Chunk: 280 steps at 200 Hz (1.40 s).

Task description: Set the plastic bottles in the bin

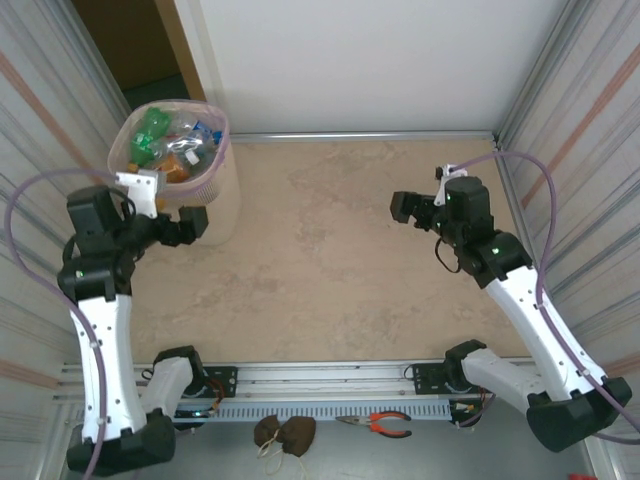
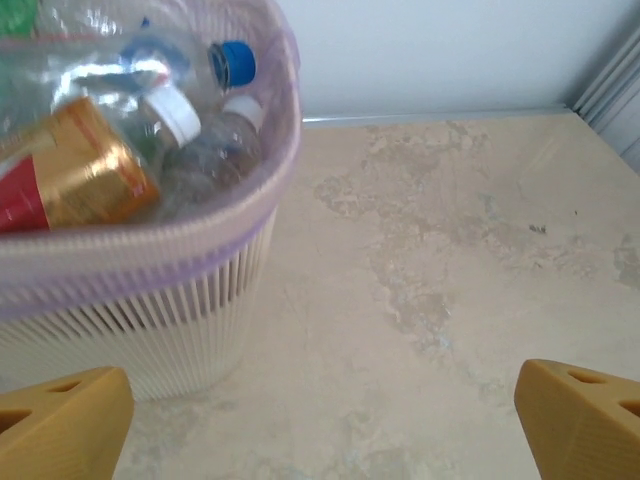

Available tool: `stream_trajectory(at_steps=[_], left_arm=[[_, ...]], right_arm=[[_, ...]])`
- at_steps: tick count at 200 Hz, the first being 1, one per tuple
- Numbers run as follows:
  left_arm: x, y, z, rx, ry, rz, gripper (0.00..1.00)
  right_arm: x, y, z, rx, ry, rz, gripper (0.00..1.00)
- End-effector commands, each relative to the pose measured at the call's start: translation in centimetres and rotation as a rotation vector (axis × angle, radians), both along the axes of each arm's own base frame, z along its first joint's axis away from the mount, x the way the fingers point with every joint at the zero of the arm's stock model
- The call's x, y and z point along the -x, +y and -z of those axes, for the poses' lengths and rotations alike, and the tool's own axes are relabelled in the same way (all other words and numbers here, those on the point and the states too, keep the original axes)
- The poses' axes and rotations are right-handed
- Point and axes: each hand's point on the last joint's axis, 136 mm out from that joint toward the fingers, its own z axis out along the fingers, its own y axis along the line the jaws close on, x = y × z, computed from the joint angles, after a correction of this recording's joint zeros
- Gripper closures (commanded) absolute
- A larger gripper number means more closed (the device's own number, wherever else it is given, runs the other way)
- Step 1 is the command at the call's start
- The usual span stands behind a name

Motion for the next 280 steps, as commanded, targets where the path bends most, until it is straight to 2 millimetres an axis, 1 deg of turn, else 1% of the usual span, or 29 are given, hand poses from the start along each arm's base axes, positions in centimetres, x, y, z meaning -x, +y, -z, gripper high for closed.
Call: stream_trajectory(at_steps=[1, 11, 14, 19, 26, 41, 51, 56, 60, 65, 75, 86, 90, 93, 106, 128, 145, 155, 164, 181, 184, 204, 219, 227, 237, 261, 269, 280], left_arm=[[0.3, 0.6, 1.7, 0.079, 0.002, -0.091, 0.01], [0.5, 1.0, 2.9, 0.103, 0.008, -0.136, 0.01], [0.5, 1.2, 3.6, 0.108, 0.013, -0.150, 0.01], [0.5, 1.5, 4.4, 0.113, 0.013, -0.174, 0.01], [0.5, 2.1, 5.6, 0.115, 0.015, -0.219, 0.01], [0.6, 3.8, 8.3, 0.098, 0.022, -0.322, 0.01], [0.6, 4.8, 10.1, 0.076, 0.022, -0.380, 0.01], [0.6, 5.1, 10.9, 0.067, 0.020, -0.398, 0.01], [0.6, 5.5, 11.6, 0.059, 0.017, -0.416, 0.01], [0.5, 5.8, 12.4, 0.057, 0.009, -0.433, 0.01], [0.0, 6.0, 13.9, 0.060, -0.014, -0.445, 0.01], [-0.6, 6.1, 15.3, 0.059, -0.041, -0.438, 0.01], [-0.8, 6.1, 15.7, 0.057, -0.051, -0.433, 0.01], [-0.9, 6.2, 16.4, 0.055, -0.046, -0.440, 0.01], [-1.4, 7.2, 18.3, 0.053, -0.044, -0.492, 0.01], [-2.6, 7.8, 20.4, 0.017, -0.062, -0.500, 0.01], [-3.7, 7.7, 21.2, -0.006, -0.096, -0.468, 0.01], [-4.5, 7.7, 21.4, -0.010, -0.115, -0.458, 0.01], [-5.1, 7.7, 21.7, -0.017, -0.098, -0.448, 0.01], [-6.9, 6.2, 21.2, -0.069, -0.152, -0.365, 0.01], [-7.3, 5.8, 20.9, -0.084, -0.171, -0.349, 0.01], [-9.6, 3.9, 20.9, -0.164, -0.202, -0.260, 0.01], [-11.2, 3.6, 21.1, -0.135, -0.175, -0.246, 0.01], [-11.7, 3.4, 21.5, -0.121, -0.153, -0.231, 0.01], [-12.1, 2.6, 21.7, -0.109, -0.184, -0.191, 0.01], [-12.3, 1.7, 23.8, -0.125, -0.191, -0.149, 0.02], [-12.8, 1.6, 23.4, -0.132, -0.220, -0.148, 0.01], [-13.0, 1.3, 23.9, -0.134, -0.146, -0.126, 0.01]], right_arm=[[-0.8, -3.8, 1.5, 0.210, -0.060, 0.113, 0.01], [-1.2, -4.4, 2.7, 0.256, -0.076, 0.128, 0.01], [-1.3, -4.5, 2.8, 0.264, -0.083, 0.129, 0.01], [-1.4, -4.8, 3.6, 0.291, -0.087, 0.130, 0.01], [-1.7, -5.1, 4.3, 0.321, -0.099, 0.136, 0.01], [-2.2, -6.0, 6.7, 0.368, -0.093, 0.152, 0.01], [-2.6, -6.8, 8.3, 0.371, -0.069, 0.175, 0.01], [-2.7, -7.3, 8.7, 0.365, -0.070, 0.190, 0.01], [-3.0, -7.7, 9.9, 0.368, -0.043, 0.201, 0.01], [-3.2, -8.3, 10.7, 0.361, -0.031, 0.224, 0.01], [-3.6, -9.2, 11.9, 0.344, -0.032, 0.260, 0.01], [-4.2, -9.9, 13.4, 0.326, -0.047, 0.270, 0.01], [-4.3, -10.1, 13.8, 0.327, -0.052, 0.267, 0.01], [-4.5, -10.2, 14.1, 0.326, -0.061, 0.269, 0.01], [-4.9, -11.1, 15.1, 0.338, -0.087, 0.294, 0.01], [-5.6, -12.4, 16.1, 0.336, -0.117, 0.318, 0.01], [-6.1, -13.3, 16.9, 0.262, -0.138, 0.326, 0.01], [-6.5, -13.3, 17.2, 0.227, -0.157, 0.311, 0.00], [-6.8, -13.2, 17.4, 0.199, -0.173, 0.296, 0.00], [-7.3, -13.2, 18.5, 0.186, -0.167, 0.283, 0.00], [-7.3, -13.1, 18.7, 0.185, -0.168, 0.280, 0.00], [-7.9, -13.1, 20.0, 0.180, -0.158, 0.272, 0.00], [-8.1, -12.9, 20.3, 0.180, -0.145, 0.262, 0.01], [-8.1, -12.8, 20.3, 0.181, -0.140, 0.249, 0.01], [-8.2, -12.6, 20.3, 0.182, -0.145, 0.237, 0.01], [-8.3, -12.2, 20.4, 0.187, -0.132, 0.214, 0.01], [-8.5, -12.0, 20.5, 0.190, -0.130, 0.205, 0.01], [-8.5, -11.9, 20.6, 0.195, -0.123, 0.204, 0.01]])
